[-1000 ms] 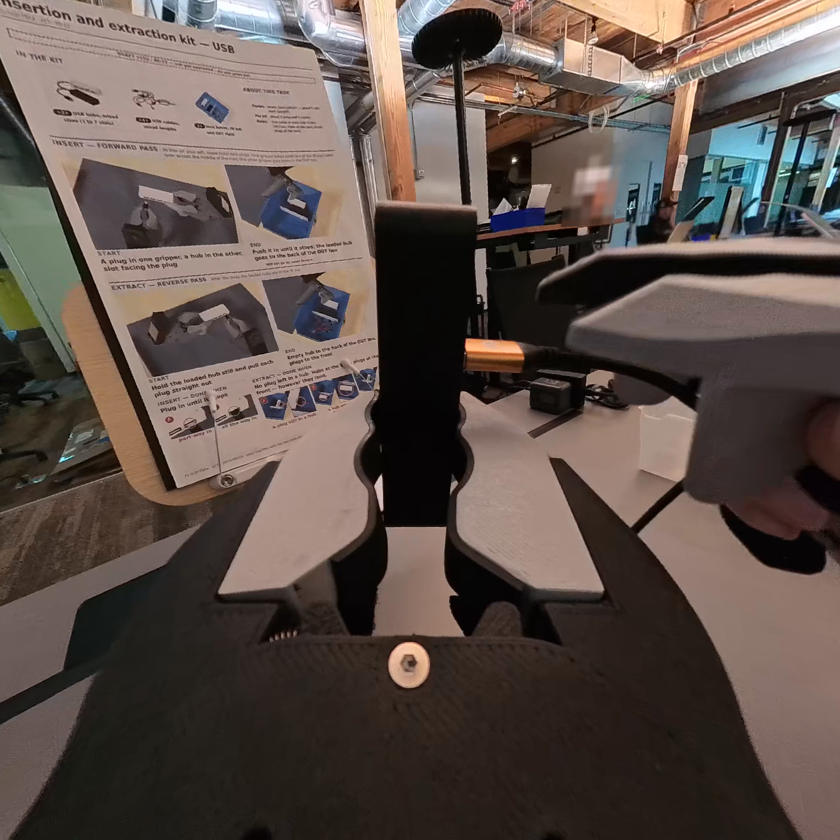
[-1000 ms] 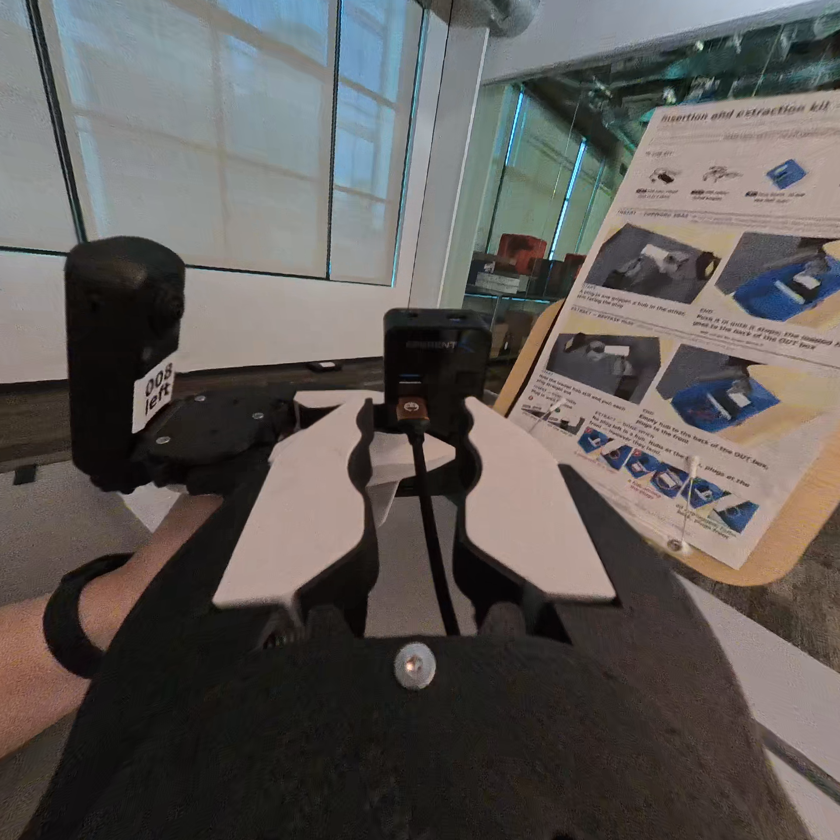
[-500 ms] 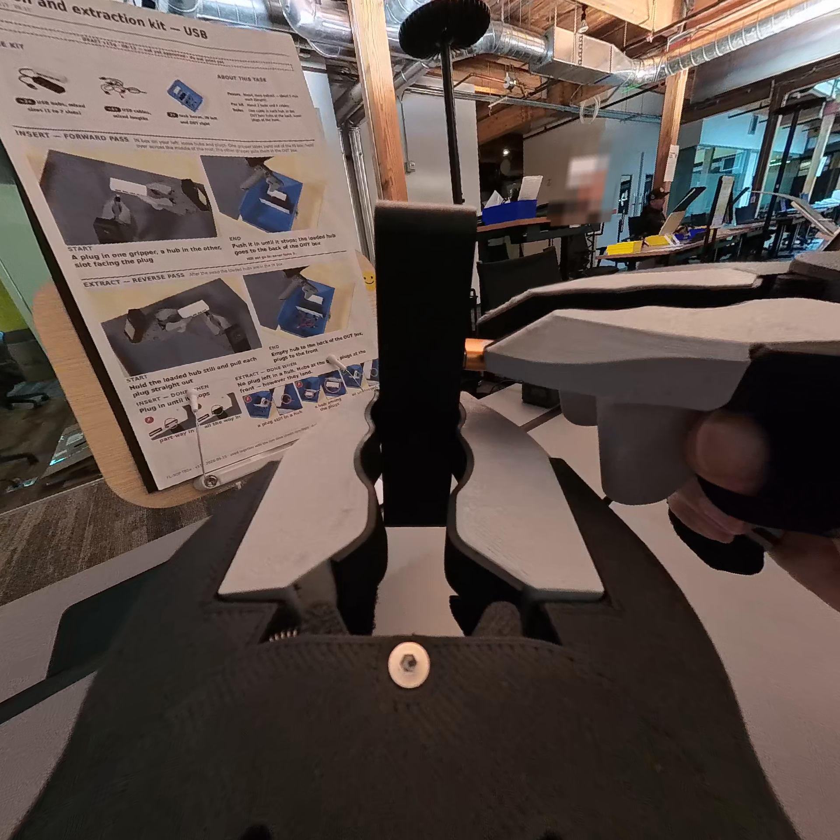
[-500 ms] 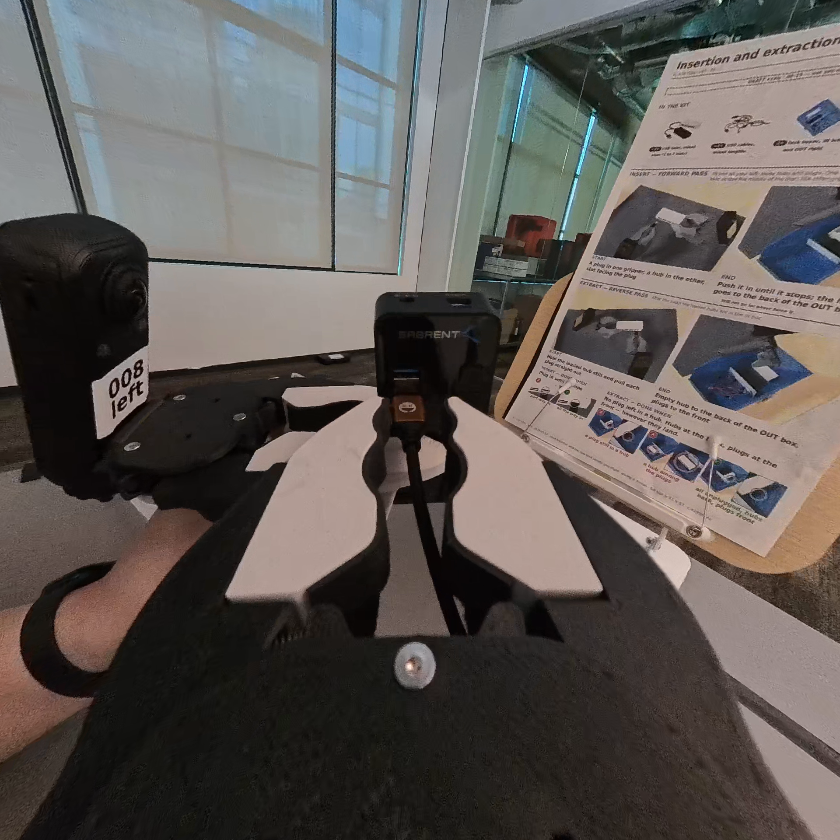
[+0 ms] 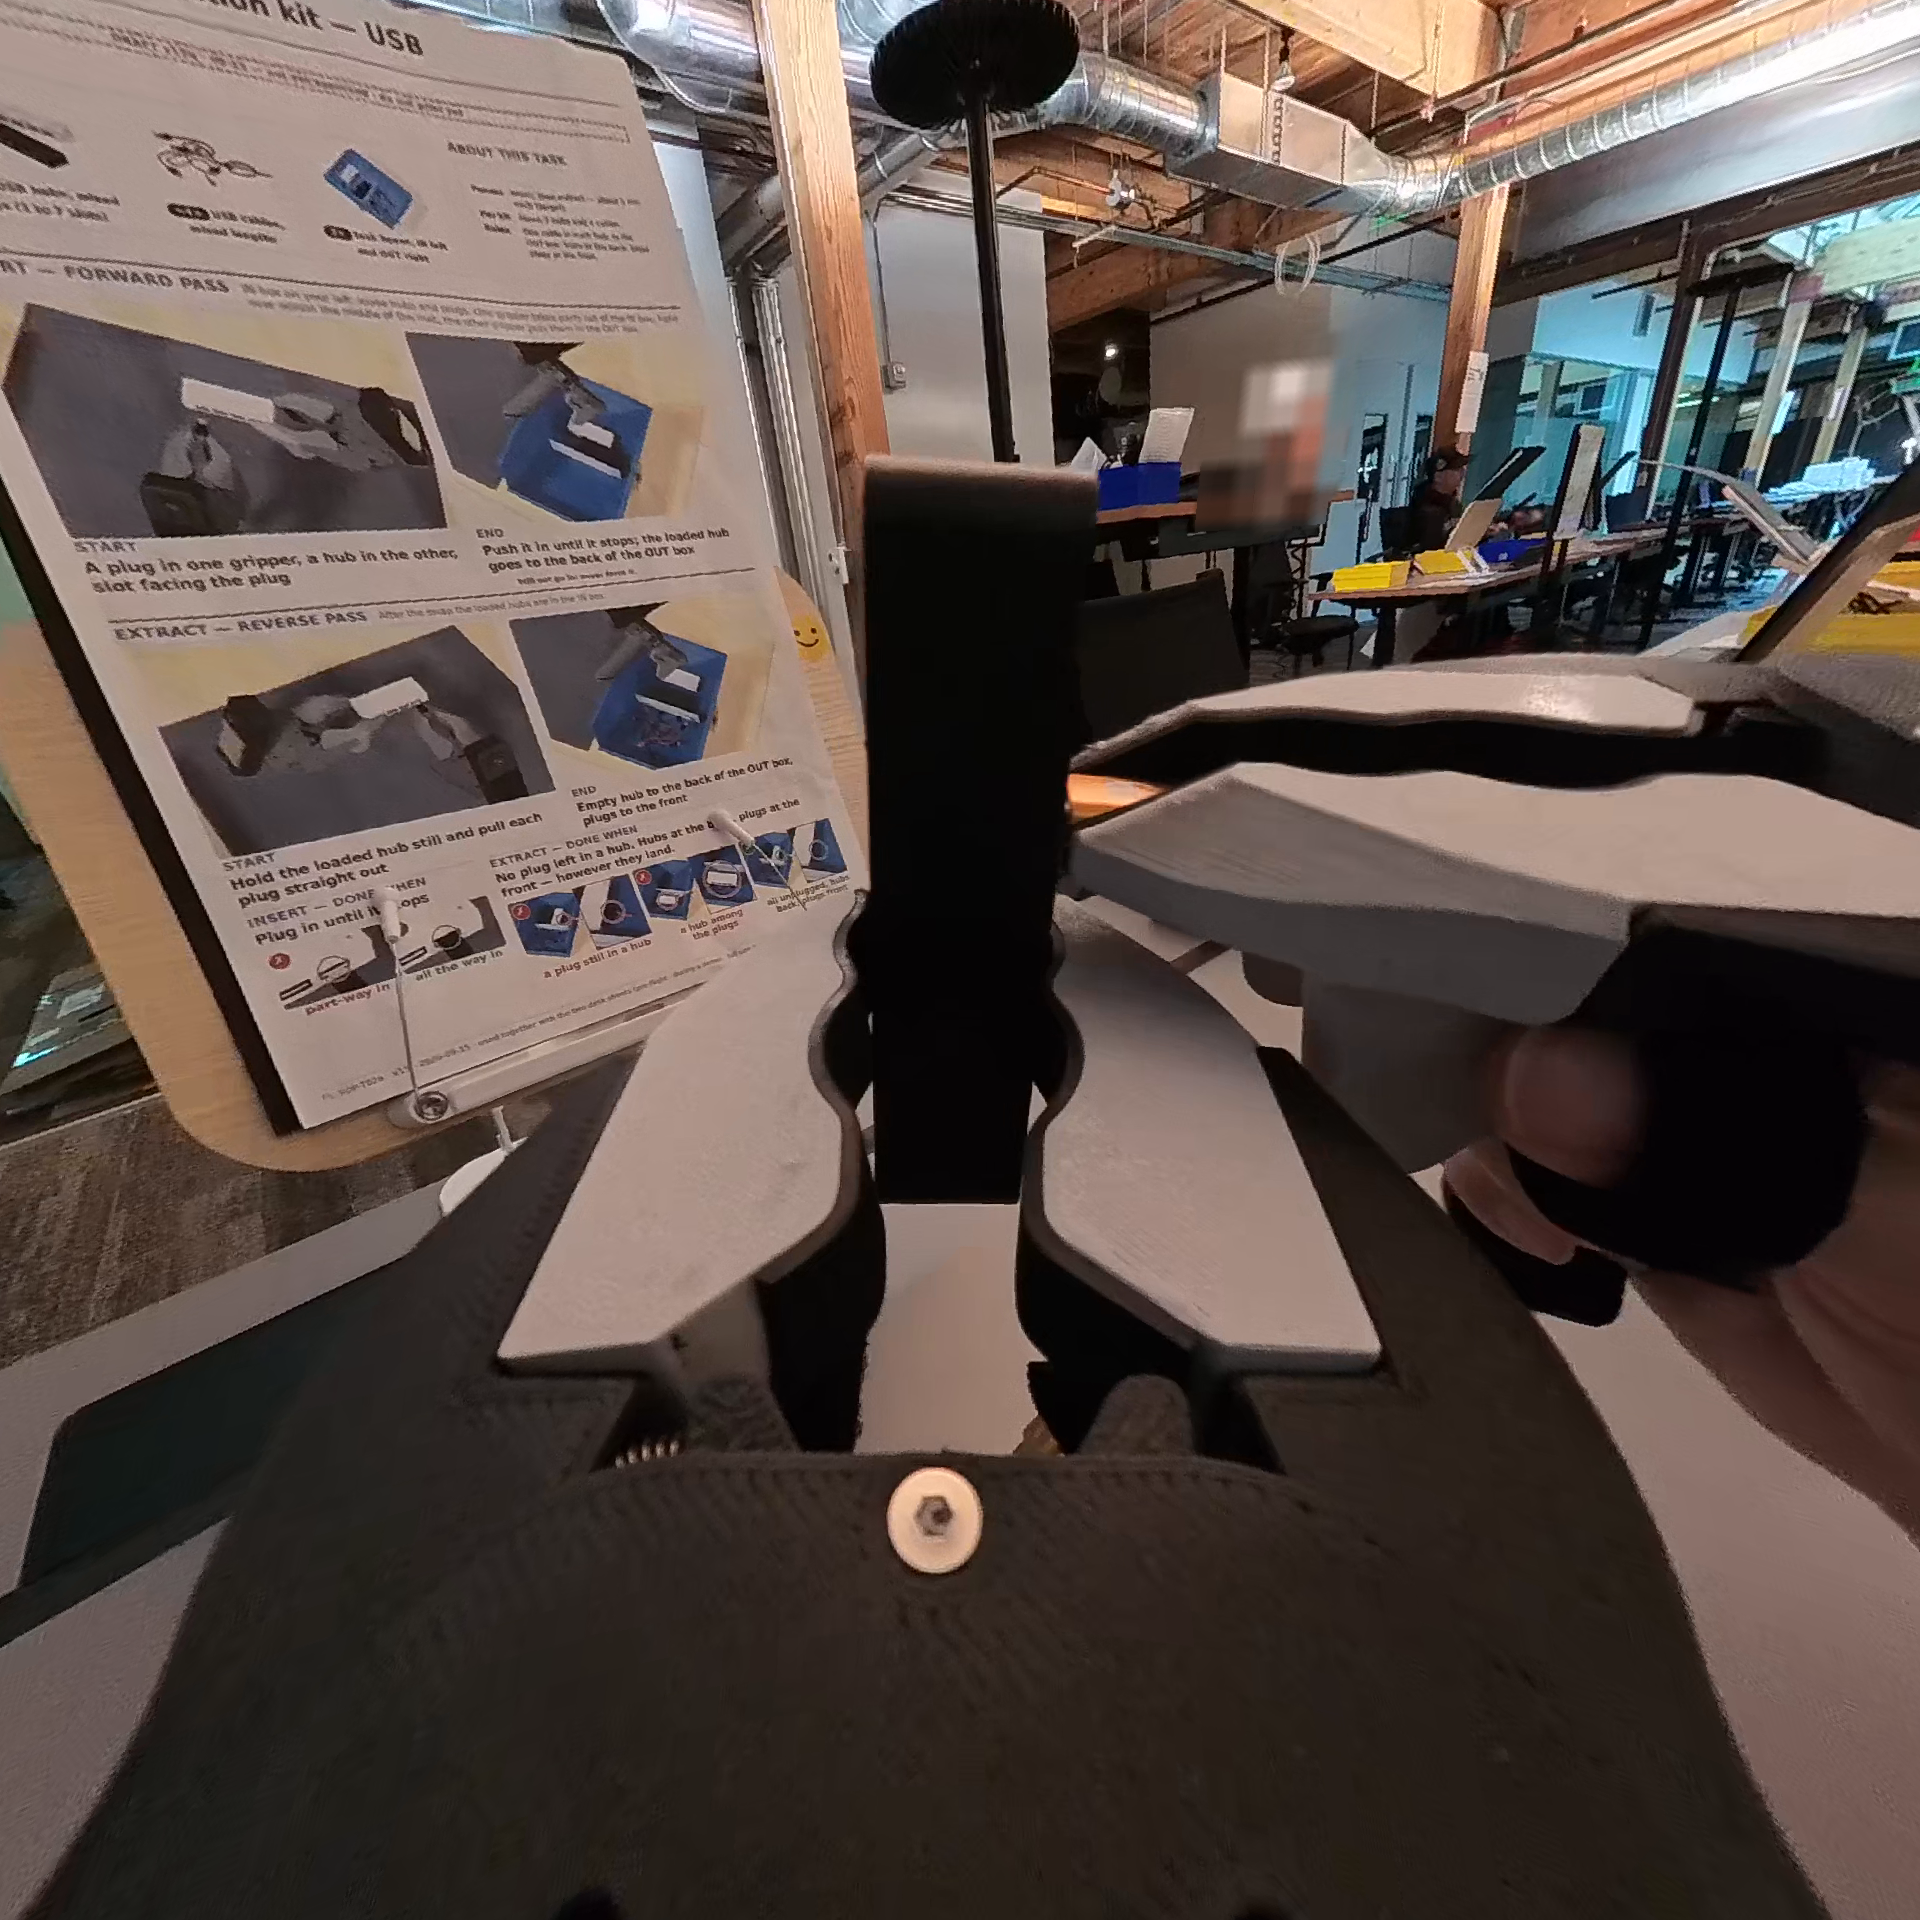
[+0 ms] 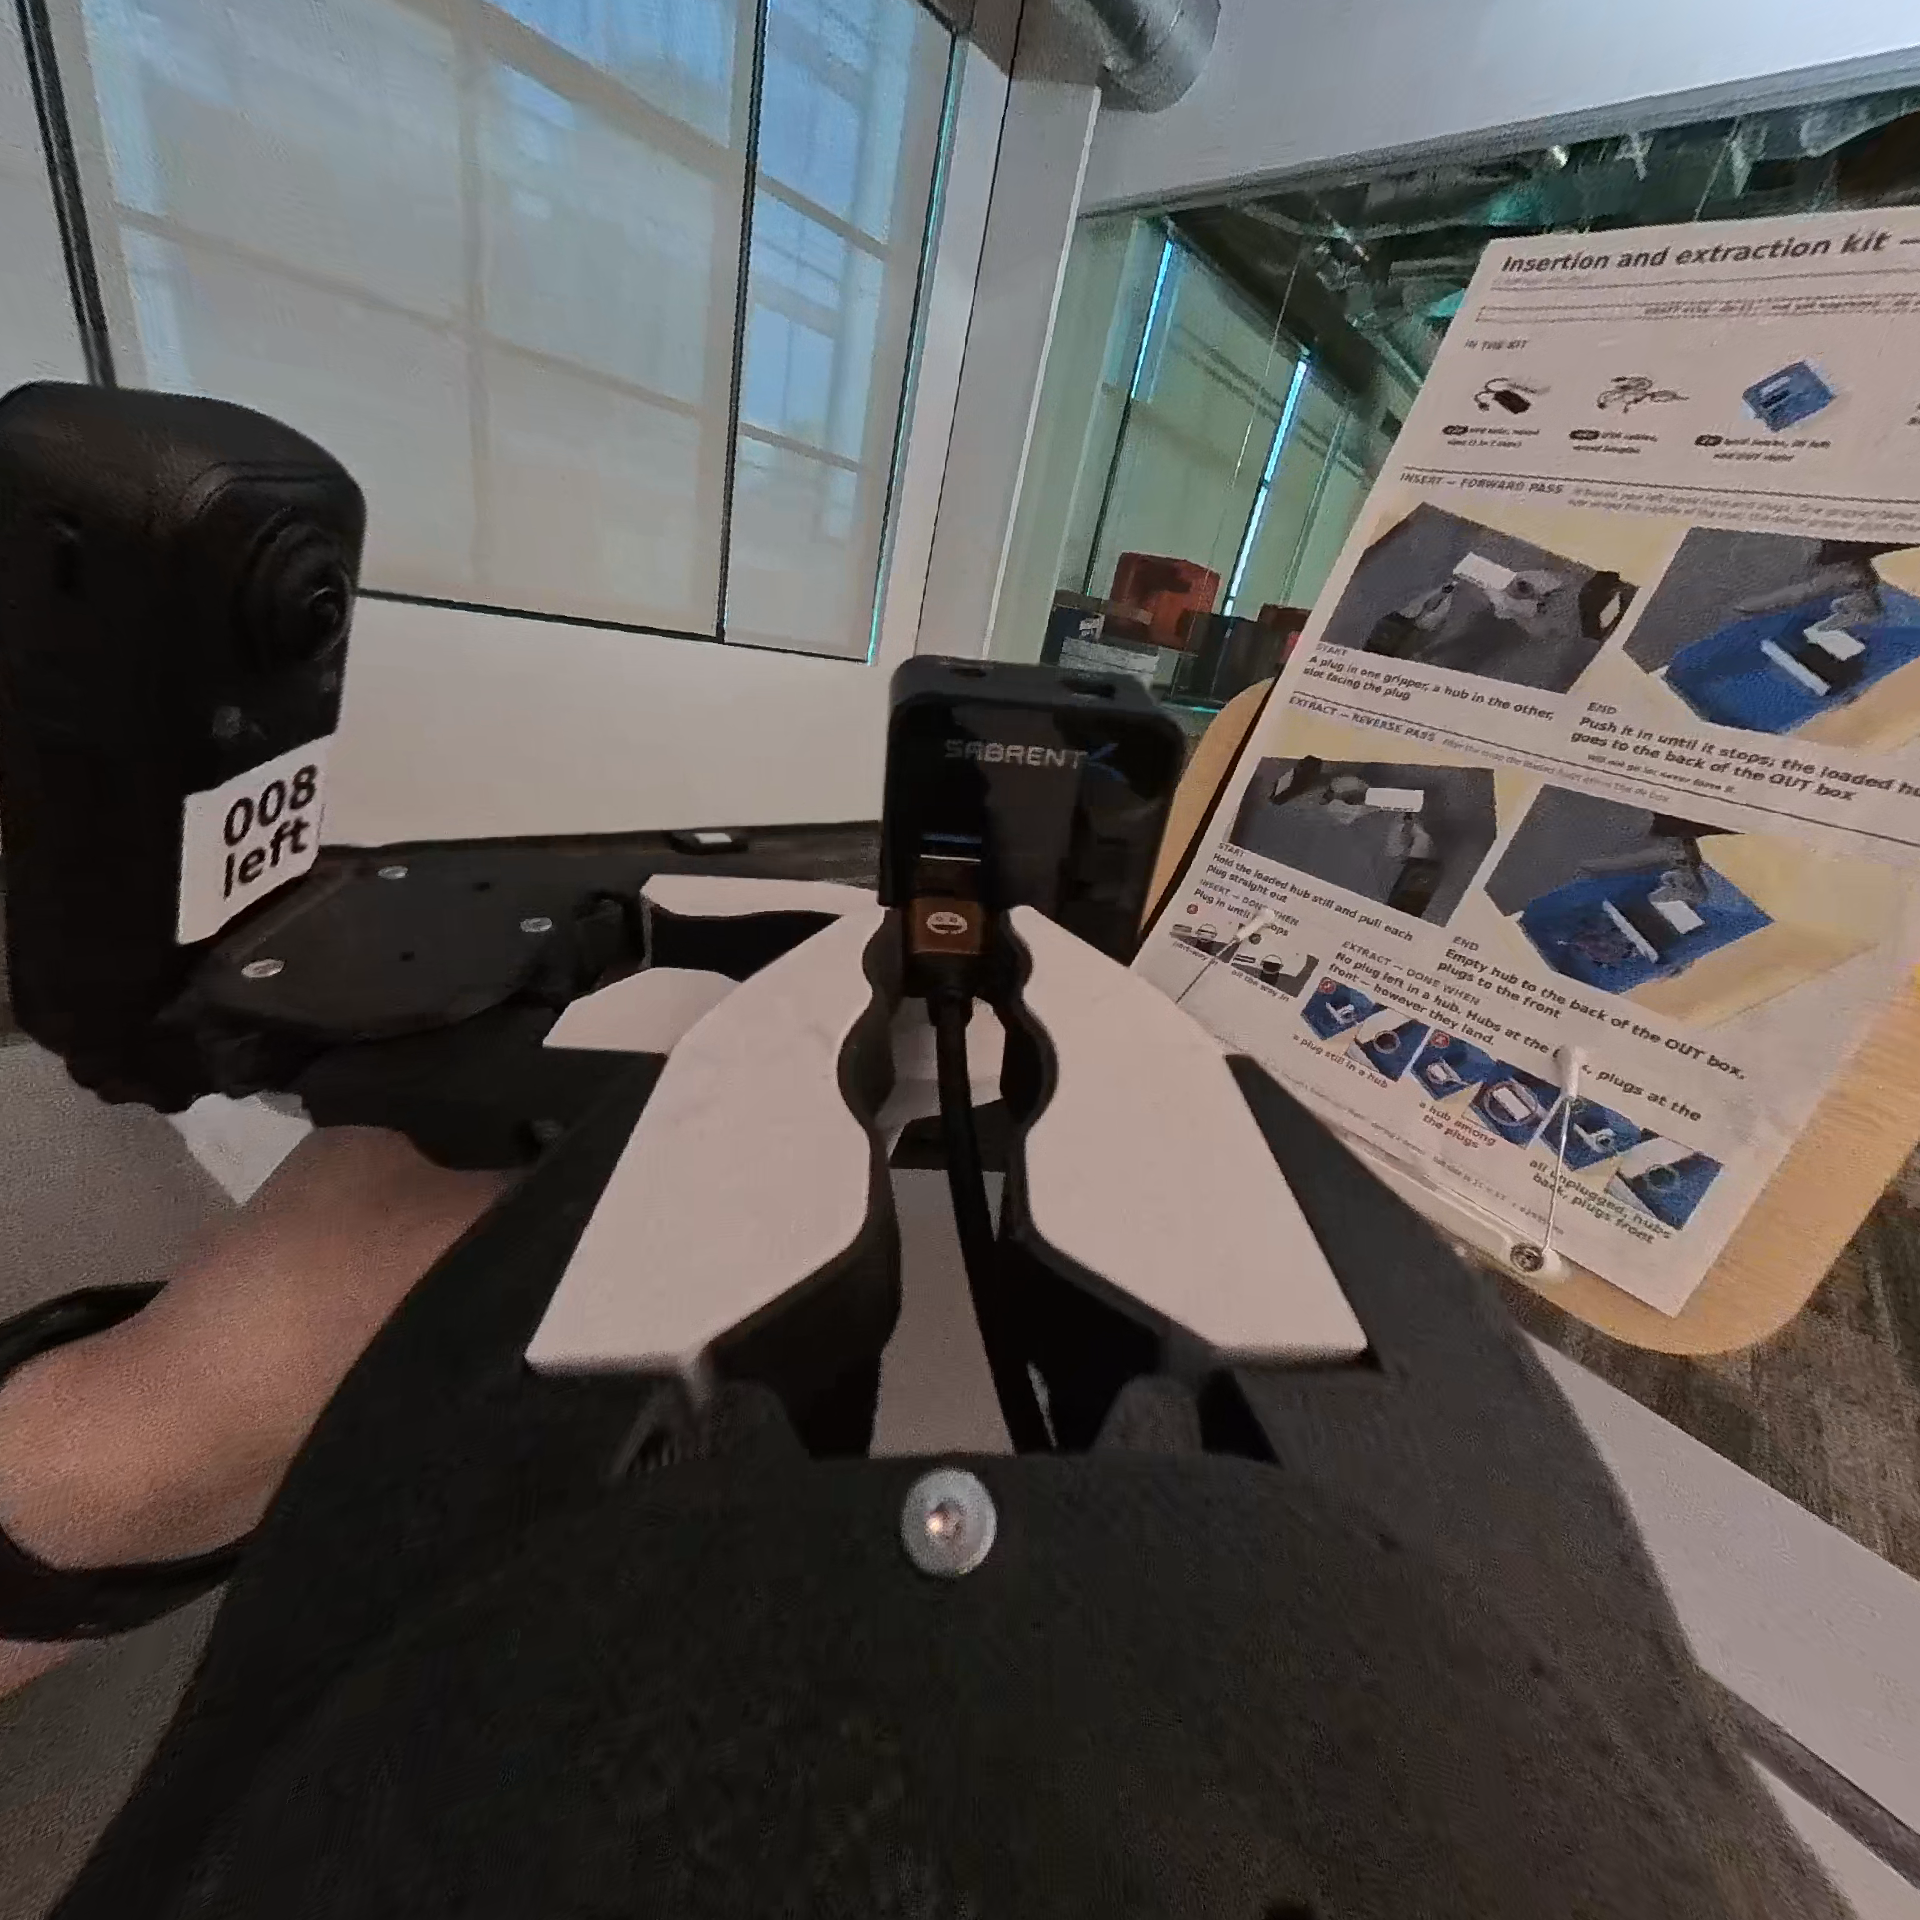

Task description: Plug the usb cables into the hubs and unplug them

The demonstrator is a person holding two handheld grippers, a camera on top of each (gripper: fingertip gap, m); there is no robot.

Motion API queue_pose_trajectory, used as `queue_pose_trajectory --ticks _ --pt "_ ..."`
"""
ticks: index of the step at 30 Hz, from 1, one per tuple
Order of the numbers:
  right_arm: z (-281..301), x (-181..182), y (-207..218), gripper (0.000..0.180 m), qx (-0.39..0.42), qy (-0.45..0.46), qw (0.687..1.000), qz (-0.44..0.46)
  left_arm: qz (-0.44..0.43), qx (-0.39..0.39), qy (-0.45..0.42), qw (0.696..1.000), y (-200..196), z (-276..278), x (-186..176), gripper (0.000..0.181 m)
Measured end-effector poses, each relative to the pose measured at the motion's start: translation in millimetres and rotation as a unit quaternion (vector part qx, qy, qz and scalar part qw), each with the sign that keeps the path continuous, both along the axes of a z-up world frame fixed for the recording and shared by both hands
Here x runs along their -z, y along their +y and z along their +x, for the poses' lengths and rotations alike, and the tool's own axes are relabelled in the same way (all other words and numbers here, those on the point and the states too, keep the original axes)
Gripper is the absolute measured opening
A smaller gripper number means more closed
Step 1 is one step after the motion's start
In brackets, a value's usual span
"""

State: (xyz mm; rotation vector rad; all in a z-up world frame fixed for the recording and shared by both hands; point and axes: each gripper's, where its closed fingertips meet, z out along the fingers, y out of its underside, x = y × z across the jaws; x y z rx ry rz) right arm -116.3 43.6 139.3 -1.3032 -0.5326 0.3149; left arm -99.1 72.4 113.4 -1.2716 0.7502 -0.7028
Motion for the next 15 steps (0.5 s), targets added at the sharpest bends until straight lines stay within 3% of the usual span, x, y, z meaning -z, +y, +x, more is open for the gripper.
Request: queue_pose_trajectory --ticks 4,12,15 --pt "-1 -1 2 0.015 0.016 0.001 1.000 0.006 -0.031 0.038 -0.025 0.999 1 2 0 0.026" --pt "-2 5 10 0.015 0.026 0.010 1.000 -0.007 -0.017 0.013 0.002 1.000 14 -4 6 0.027" --pt "3 -6 1 0.015 0.028 0.018 0.999 0.020 -0.073 -0.029 -0.046 0.996 48 -34 9 0.025"
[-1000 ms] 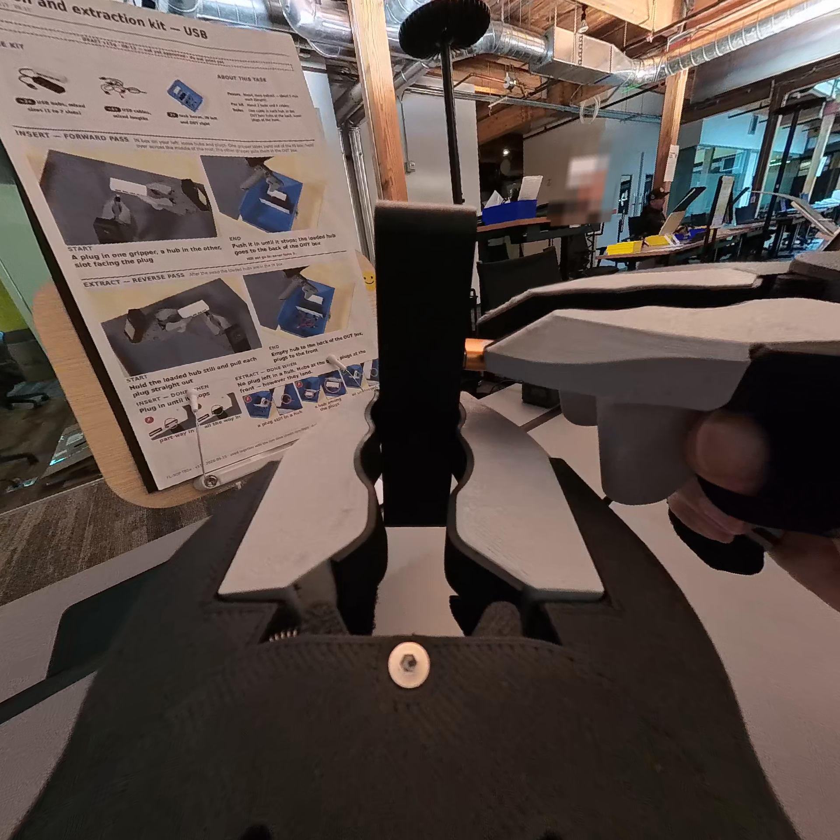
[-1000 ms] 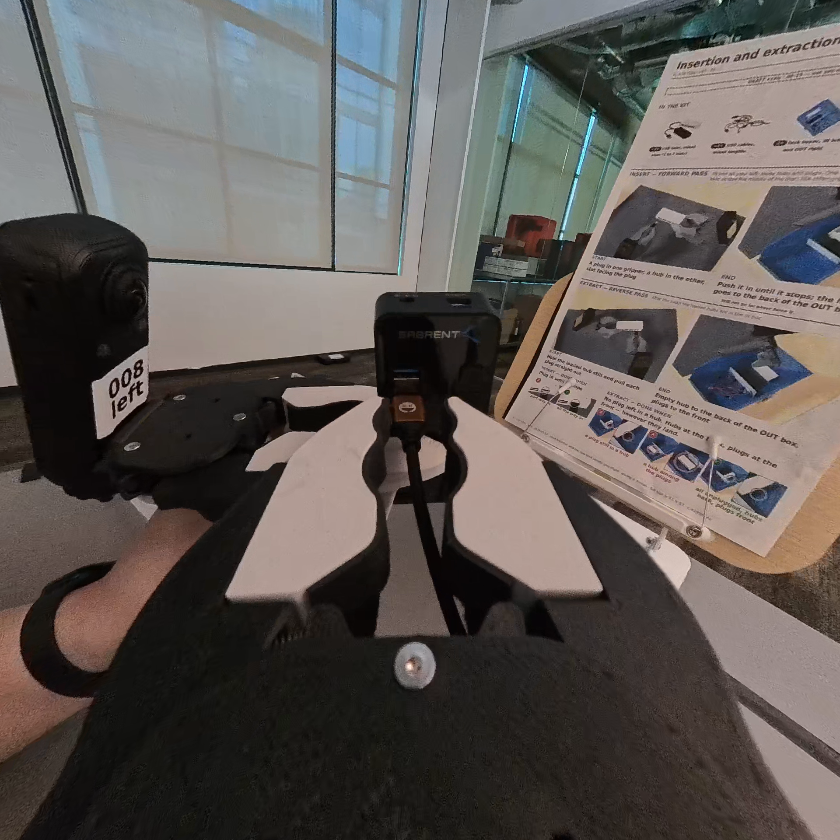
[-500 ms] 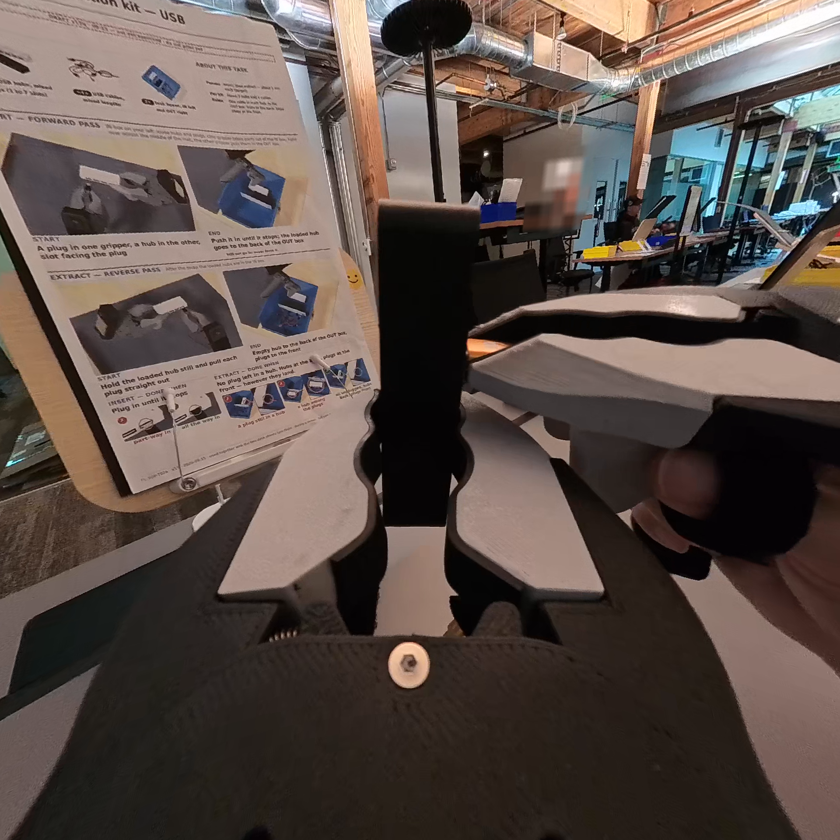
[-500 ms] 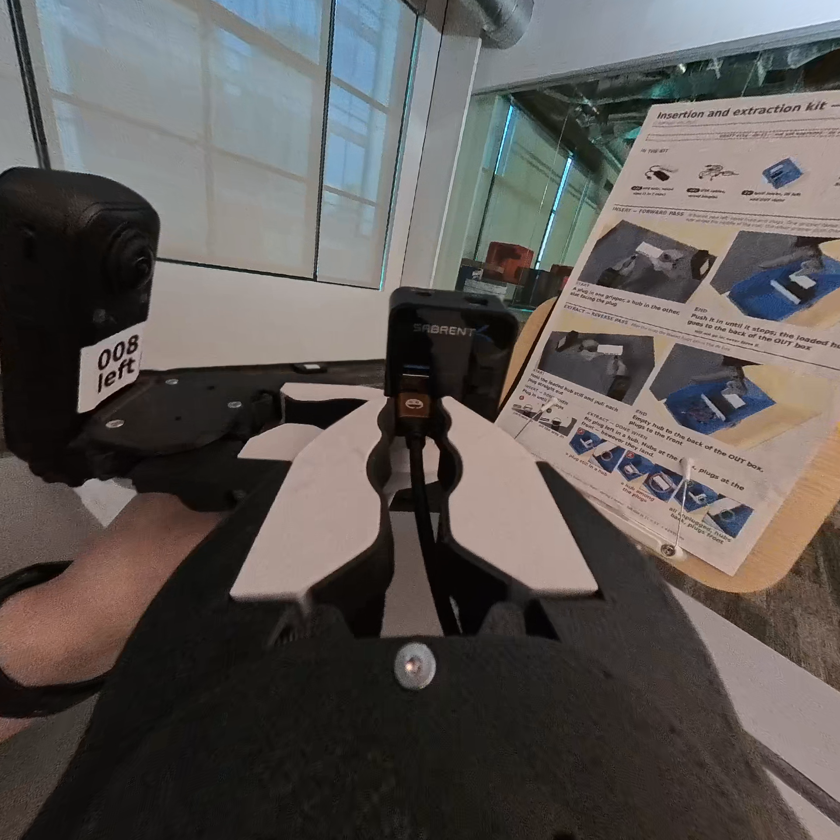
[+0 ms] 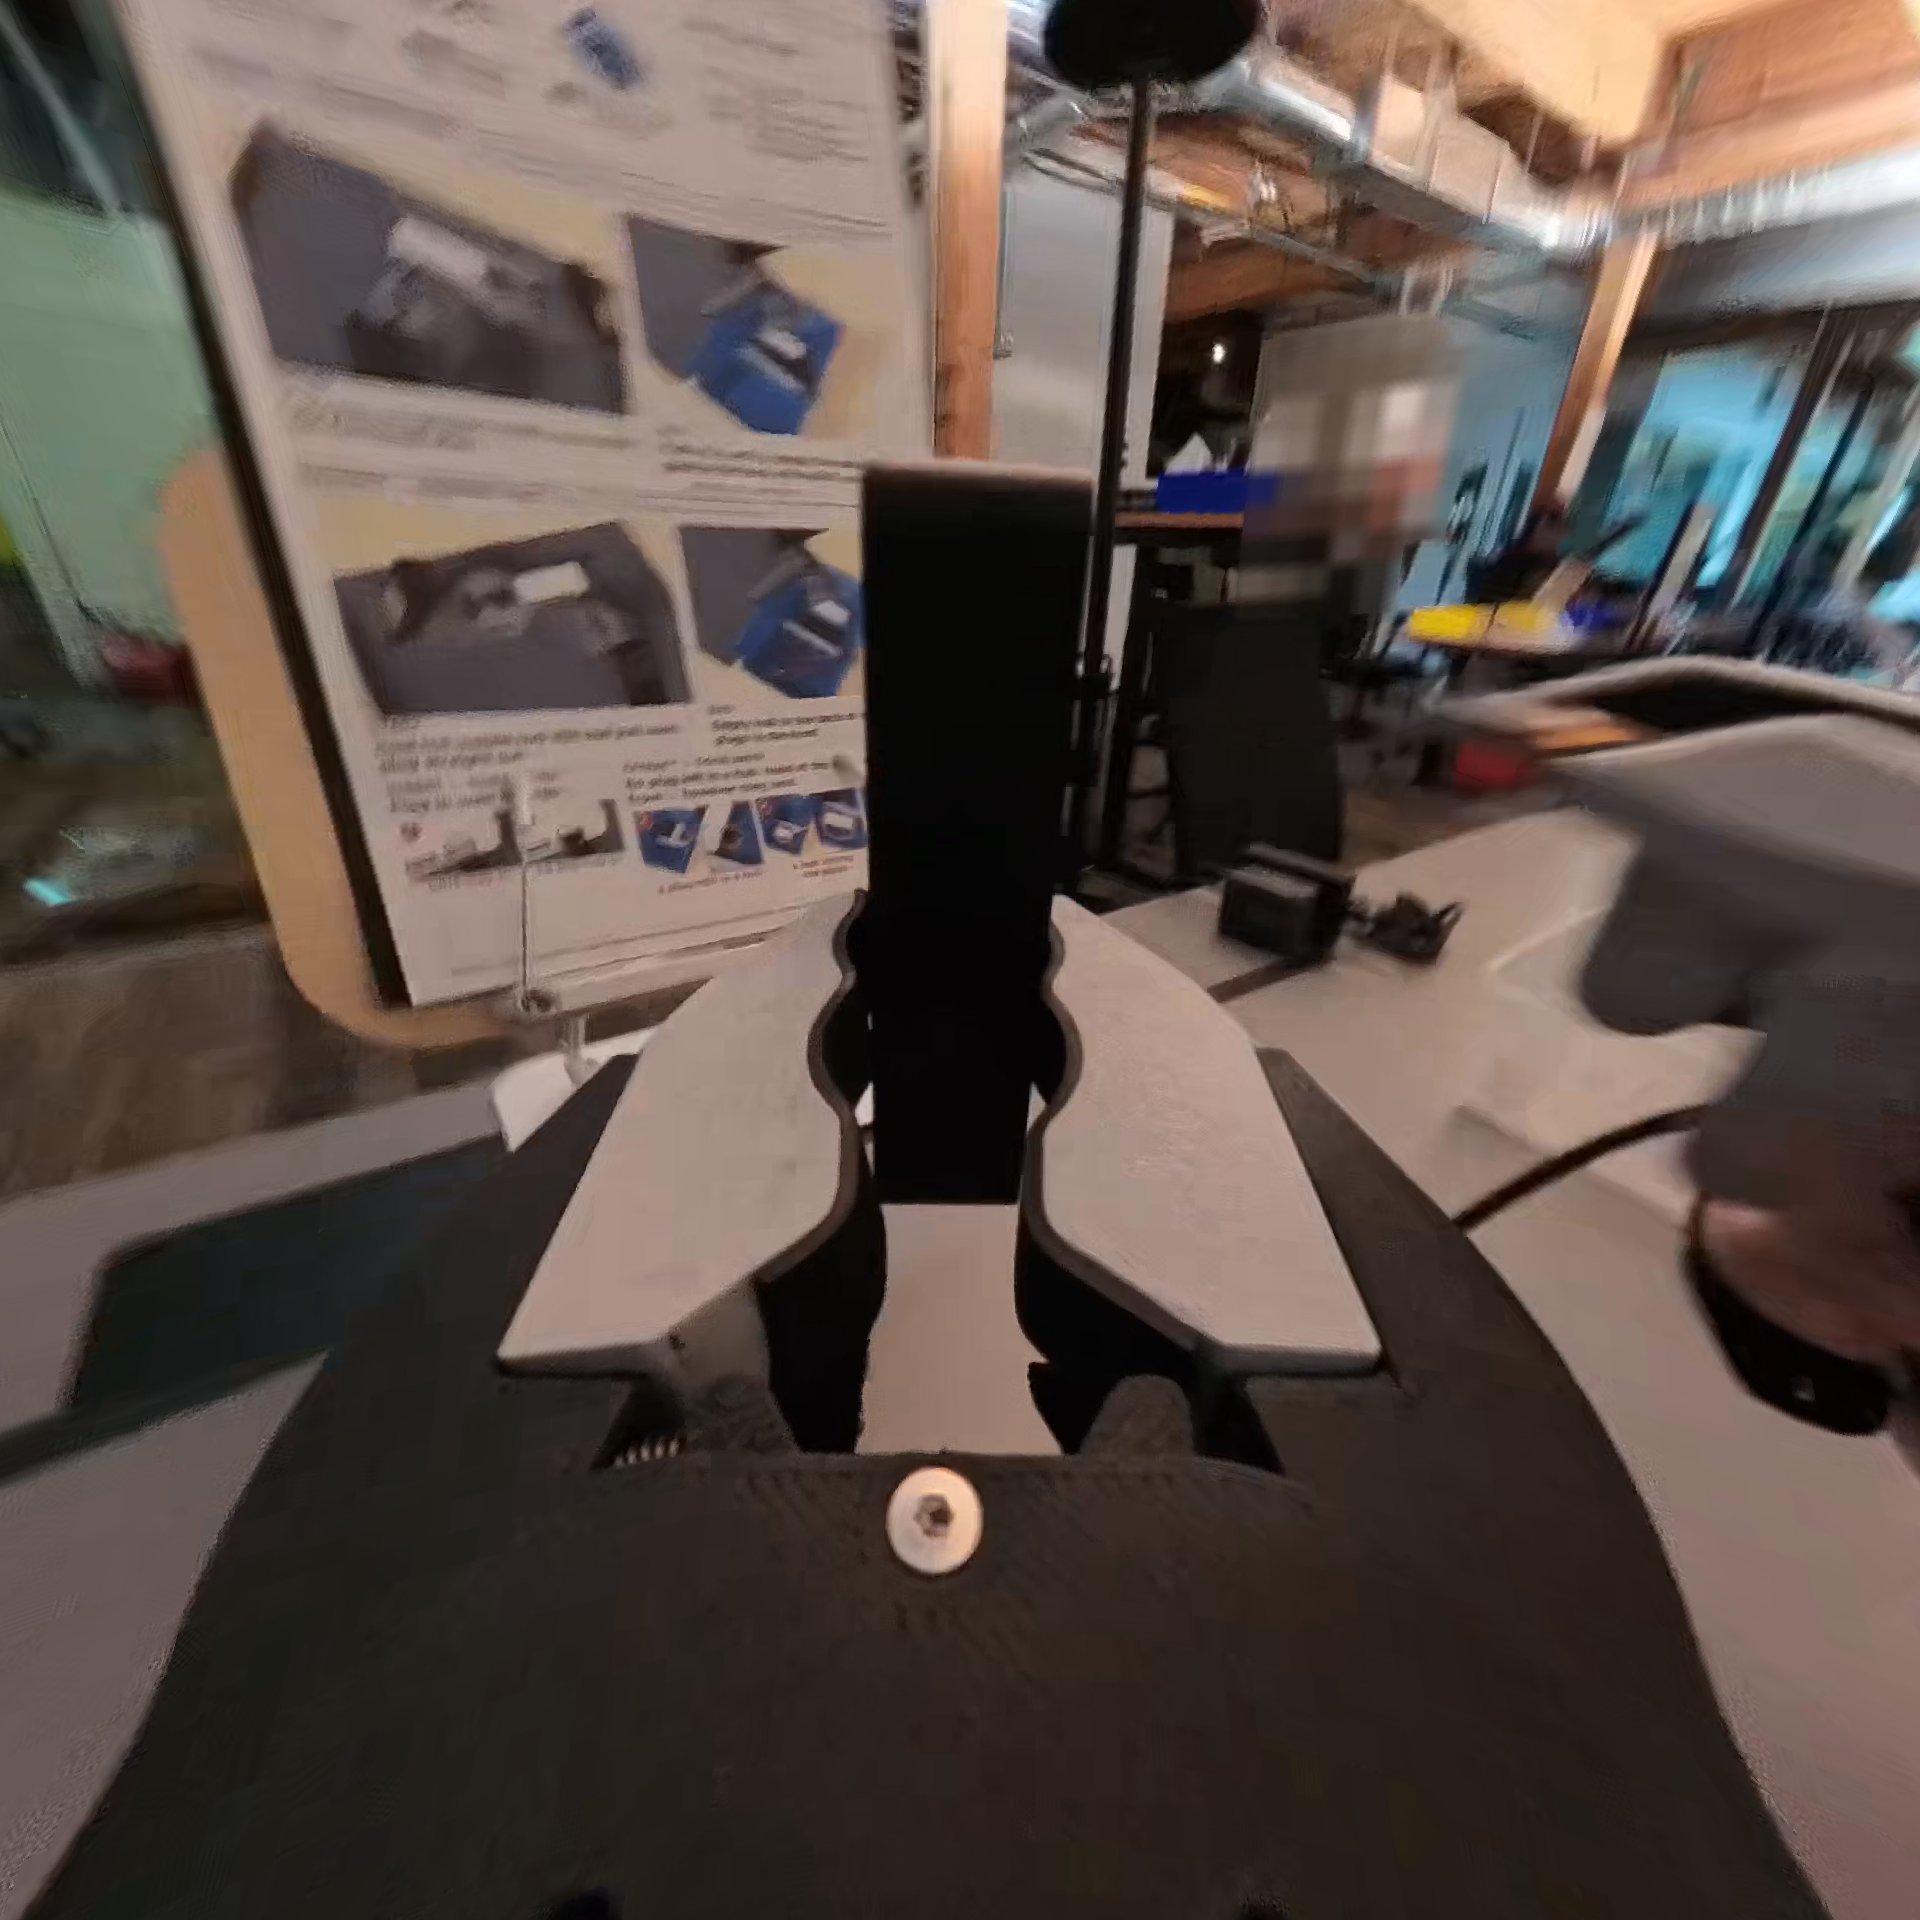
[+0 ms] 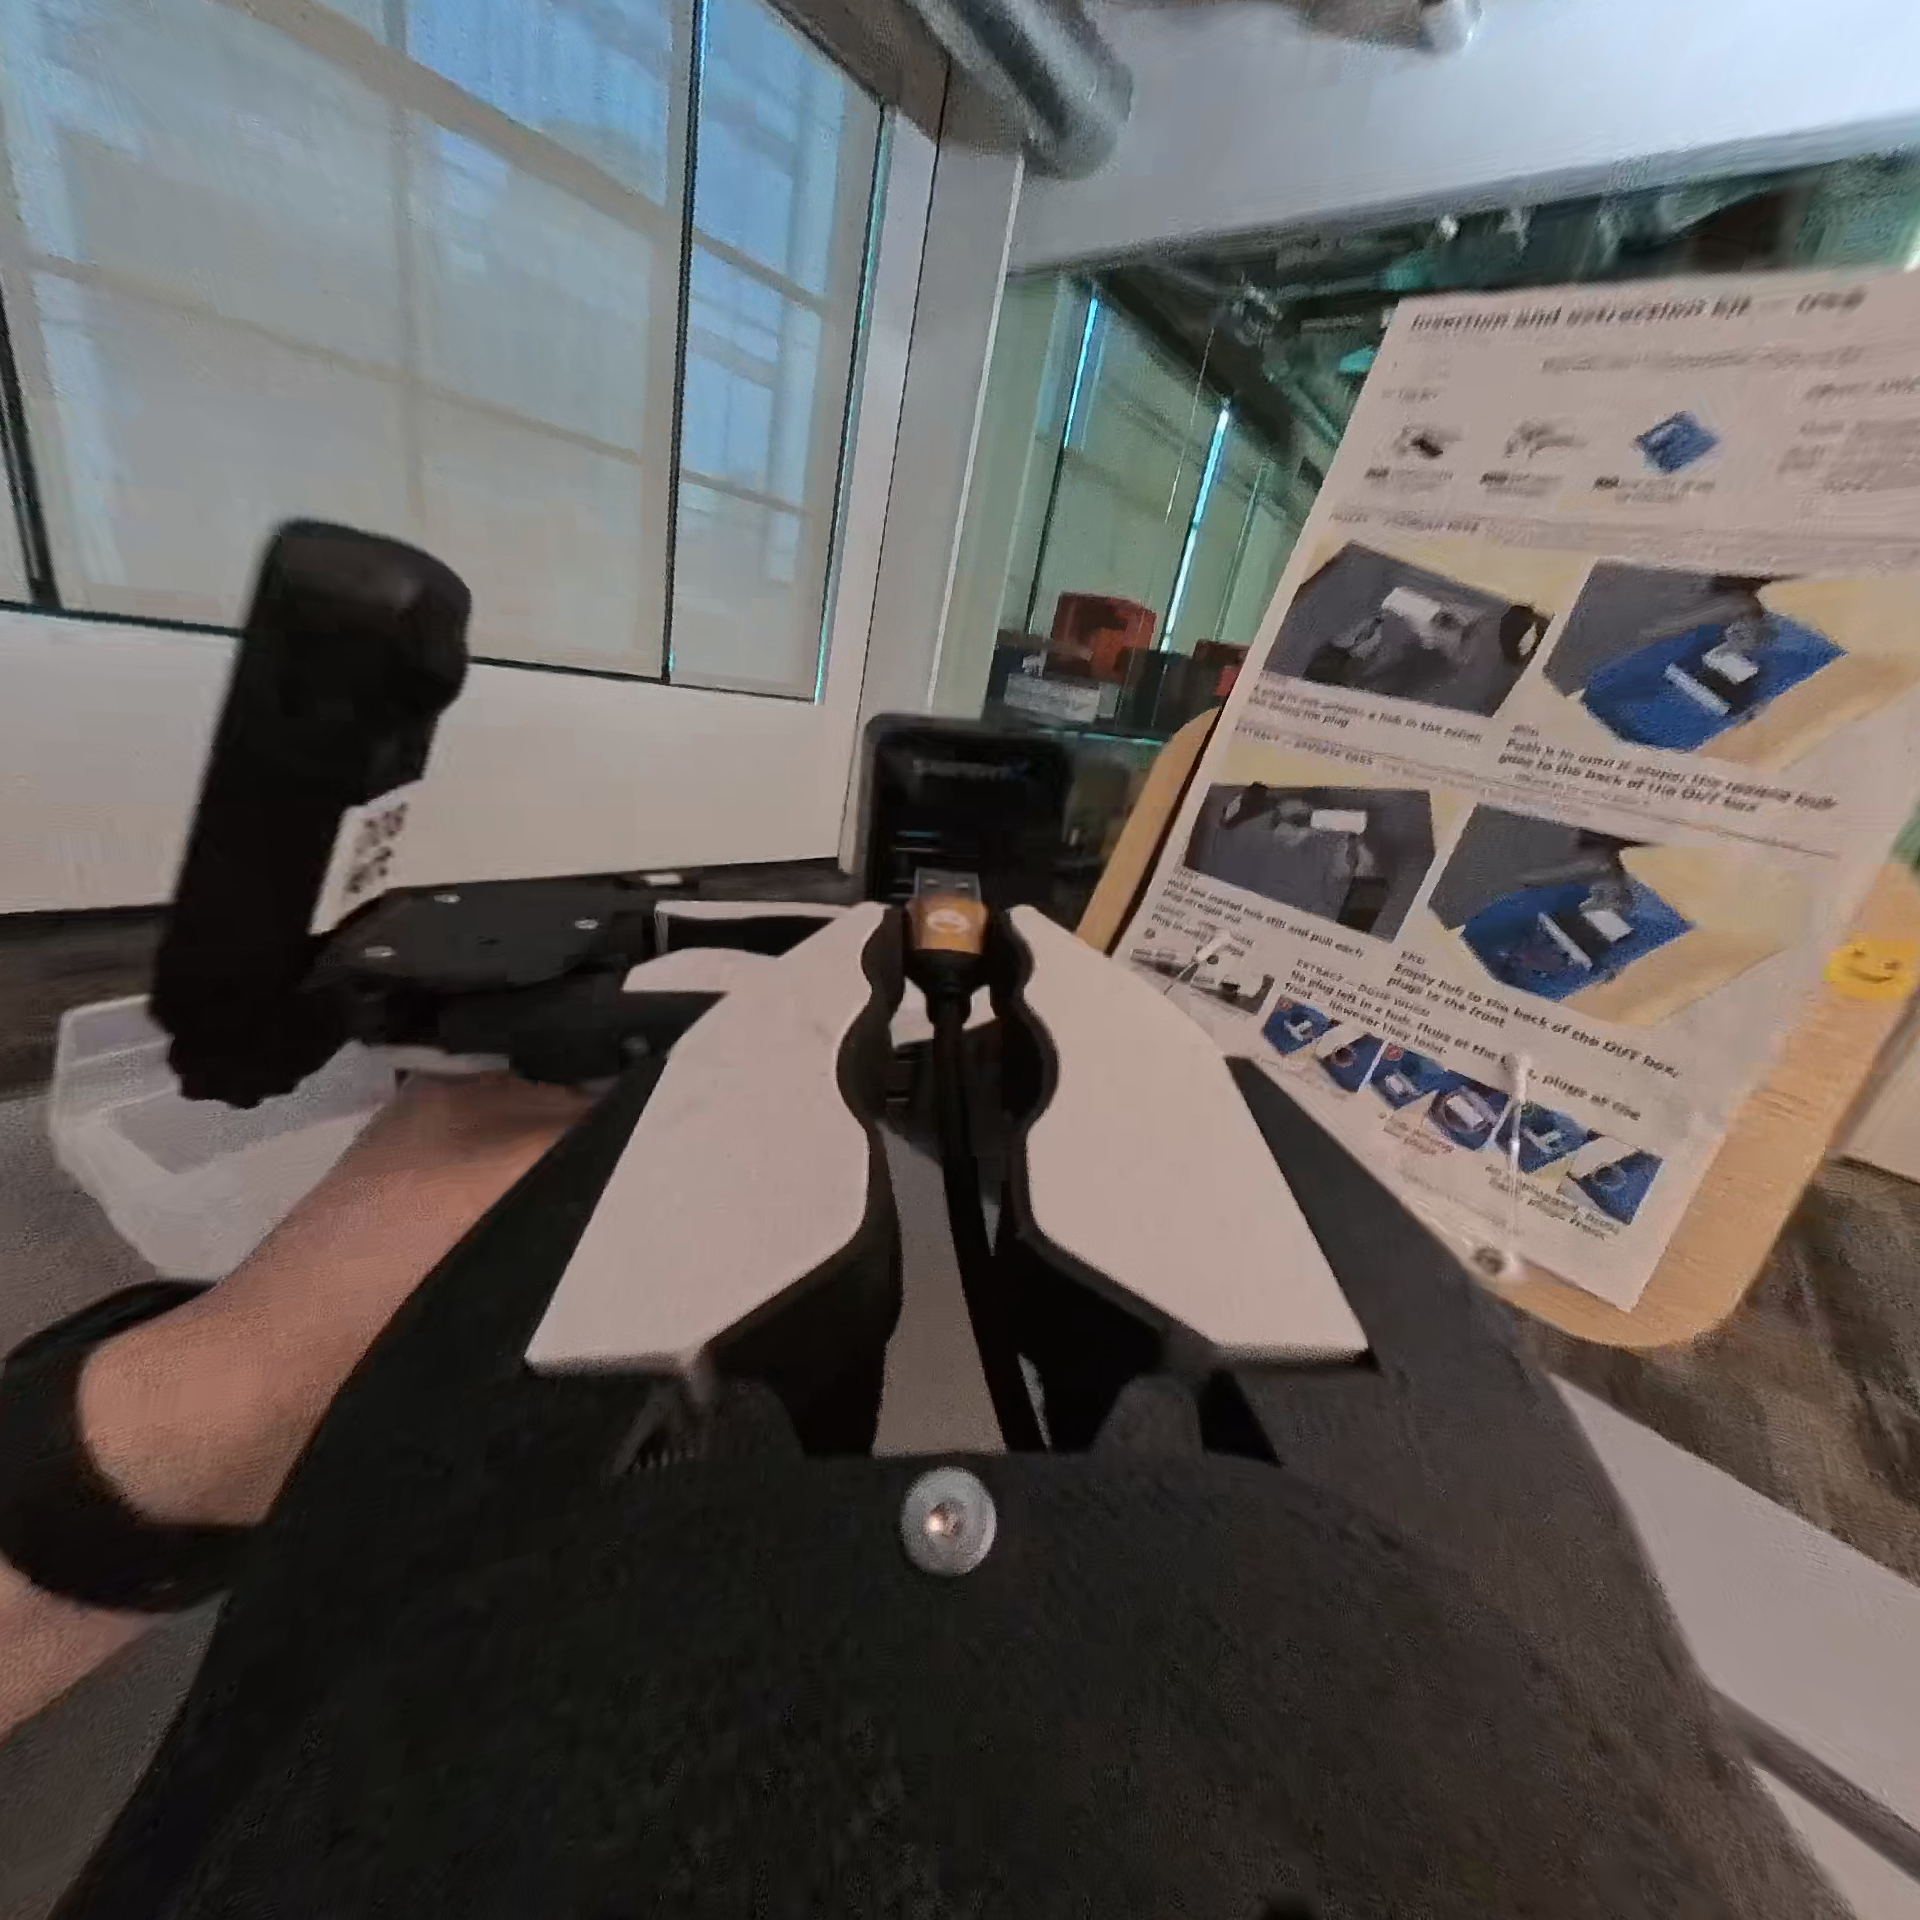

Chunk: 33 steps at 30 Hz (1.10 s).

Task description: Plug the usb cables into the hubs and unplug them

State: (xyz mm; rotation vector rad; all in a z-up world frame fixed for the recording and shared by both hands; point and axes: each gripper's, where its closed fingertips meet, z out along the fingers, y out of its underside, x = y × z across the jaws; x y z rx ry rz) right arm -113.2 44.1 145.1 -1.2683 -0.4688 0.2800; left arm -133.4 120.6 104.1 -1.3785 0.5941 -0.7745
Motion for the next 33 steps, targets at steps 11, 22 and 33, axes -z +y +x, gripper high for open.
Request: queue_pose_trajectory --ticks 11,22,33 --pt "14 -12 -12 0.015 -0.005 -0.029 0.999 -0.020 -0.041 0.050 -0.049 0.997 4 -32 -11 0.025" --pt "275 -50 -153 0.015 0.075 0.091 0.990 -0.081 -0.016 0.090 -0.046 0.995 -21 -25 -31 0.025" --pt "429 69 -162 0.015 0.184 0.258 0.921 -0.228 -0.004 0.126 0.001 0.992 -48 11 -23 0.025"
